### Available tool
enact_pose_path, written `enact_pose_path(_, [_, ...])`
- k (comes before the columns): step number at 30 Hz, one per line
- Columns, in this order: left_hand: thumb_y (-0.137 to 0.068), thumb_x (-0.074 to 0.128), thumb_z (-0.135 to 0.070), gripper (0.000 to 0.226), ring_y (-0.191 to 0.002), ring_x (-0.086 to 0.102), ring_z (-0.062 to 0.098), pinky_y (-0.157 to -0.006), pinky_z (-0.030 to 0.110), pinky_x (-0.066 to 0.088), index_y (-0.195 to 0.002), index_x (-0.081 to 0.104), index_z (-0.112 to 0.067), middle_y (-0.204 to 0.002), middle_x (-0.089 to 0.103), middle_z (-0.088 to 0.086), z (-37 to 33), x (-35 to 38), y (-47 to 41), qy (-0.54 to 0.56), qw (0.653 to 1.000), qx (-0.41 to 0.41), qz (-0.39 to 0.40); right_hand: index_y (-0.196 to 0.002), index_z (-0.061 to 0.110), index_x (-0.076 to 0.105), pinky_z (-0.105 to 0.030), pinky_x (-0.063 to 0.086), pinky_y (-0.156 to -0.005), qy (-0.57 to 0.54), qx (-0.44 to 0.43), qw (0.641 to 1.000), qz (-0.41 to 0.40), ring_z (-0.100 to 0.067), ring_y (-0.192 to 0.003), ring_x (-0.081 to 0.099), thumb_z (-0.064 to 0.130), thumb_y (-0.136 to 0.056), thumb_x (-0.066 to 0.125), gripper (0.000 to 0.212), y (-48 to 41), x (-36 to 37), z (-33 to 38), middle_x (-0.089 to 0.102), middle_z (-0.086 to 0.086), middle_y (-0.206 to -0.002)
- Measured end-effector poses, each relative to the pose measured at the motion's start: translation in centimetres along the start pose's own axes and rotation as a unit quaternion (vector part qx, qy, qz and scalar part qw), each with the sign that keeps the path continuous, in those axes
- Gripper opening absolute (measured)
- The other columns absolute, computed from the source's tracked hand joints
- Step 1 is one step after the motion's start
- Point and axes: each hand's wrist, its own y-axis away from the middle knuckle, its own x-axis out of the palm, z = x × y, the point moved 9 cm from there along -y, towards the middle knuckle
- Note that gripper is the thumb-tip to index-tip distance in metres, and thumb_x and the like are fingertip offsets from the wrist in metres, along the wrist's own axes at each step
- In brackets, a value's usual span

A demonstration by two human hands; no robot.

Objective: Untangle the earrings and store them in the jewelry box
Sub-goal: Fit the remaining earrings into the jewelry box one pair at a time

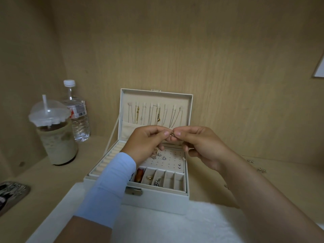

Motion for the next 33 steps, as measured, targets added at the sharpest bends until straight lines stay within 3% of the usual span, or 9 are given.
enact_pose_path(4, [-0.096, 0.059, -0.014, 0.018, -0.065, 0.059, 0.011, -0.052, 0.020, 0.046, -0.104, 0.074, -0.020, -0.084, 0.073, -0.005, 0.3, -0.1, 0.1, 0.026, 0.999, -0.024, 0.017, -0.109, 0.009, 0.074, -0.019, 0.028, -0.047, -0.036, 0.018, 0.999, 0.010, -0.009, -0.054, 0.046, 0.017, -0.092, 0.068, 0.020, 0.1, 0.1, -0.2, 0.078, -0.006, -0.097])
enact_pose_path(9, [-0.093, 0.064, -0.016, 0.014, -0.066, 0.061, 0.011, -0.053, 0.021, 0.046, -0.100, 0.075, -0.021, -0.085, 0.074, -0.002, 0.2, 0.1, 0.2, -0.006, 1.000, -0.018, 0.021, -0.110, 0.008, 0.074, -0.020, 0.024, -0.048, -0.031, 0.029, 0.999, 0.023, -0.008, -0.053, 0.044, 0.017, -0.093, 0.067, 0.020, 0.2, 0.4, -0.4, 0.077, -0.004, -0.094])
enact_pose_path(16, [-0.093, 0.064, -0.016, 0.008, -0.058, 0.058, 0.007, -0.050, 0.018, 0.042, -0.095, 0.071, -0.015, -0.072, 0.069, -0.007, -0.1, 0.2, 0.2, -0.022, 0.999, -0.005, 0.034, -0.101, 0.011, 0.077, -0.016, 0.031, -0.043, -0.015, -0.002, 1.000, -0.011, -0.012, -0.053, 0.042, 0.021, -0.091, 0.070, 0.016, 0.4, 0.7, 0.4, 0.077, -0.005, -0.089])
enact_pose_path(21, [-0.096, 0.060, -0.015, 0.007, -0.050, 0.053, 0.001, -0.050, 0.016, 0.041, -0.094, 0.067, -0.014, -0.060, 0.064, -0.013, -0.5, 0.2, 0.5, -0.030, 0.999, 0.010, 0.042, -0.103, 0.015, 0.078, -0.018, 0.032, -0.044, 0.027, -0.025, 0.999, -0.008, -0.014, -0.054, 0.045, 0.024, -0.097, 0.063, 0.019, 0.7, 0.8, 1.4, 0.078, -0.006, -0.096])
enact_pose_path(24, [-0.094, 0.062, -0.012, 0.007, -0.054, 0.055, 0.005, -0.052, 0.020, 0.046, -0.092, 0.068, -0.014, -0.064, 0.064, -0.010, -1.1, -0.5, 0.6, -0.049, 0.998, 0.035, 0.022, -0.103, 0.015, 0.077, -0.020, 0.031, -0.045, 0.024, -0.014, 1.000, 0.011, -0.015, -0.055, 0.046, 0.028, -0.097, 0.060, 0.022, 0.8, 1.1, 1.7, 0.078, -0.006, -0.100])
enact_pose_path(27, [-0.091, 0.067, -0.011, 0.005, -0.062, 0.057, 0.013, -0.060, 0.028, 0.053, -0.089, 0.071, -0.014, -0.073, 0.065, -0.001, -2.2, -1.0, 0.7, -0.079, 0.994, 0.075, -0.005, -0.097, 0.018, 0.081, -0.018, 0.034, -0.045, 0.066, -0.018, 0.997, -0.021, -0.009, -0.053, 0.047, 0.032, -0.088, 0.073, 0.018, 1.2, 0.8, 2.3, 0.079, -0.001, -0.093])
enact_pose_path(33, [-0.089, 0.069, -0.015, 0.007, -0.063, 0.061, 0.012, -0.068, 0.029, 0.056, -0.087, 0.074, -0.020, -0.079, 0.070, -0.001, -2.9, -1.9, 0.9, -0.112, 0.990, 0.088, -0.004, -0.096, 0.009, 0.080, -0.014, 0.036, -0.042, 0.057, -0.054, 0.997, -0.017, -0.007, -0.051, 0.045, 0.013, -0.084, 0.078, 0.013, 1.5, 1.4, 3.6, 0.078, -0.008, -0.085])
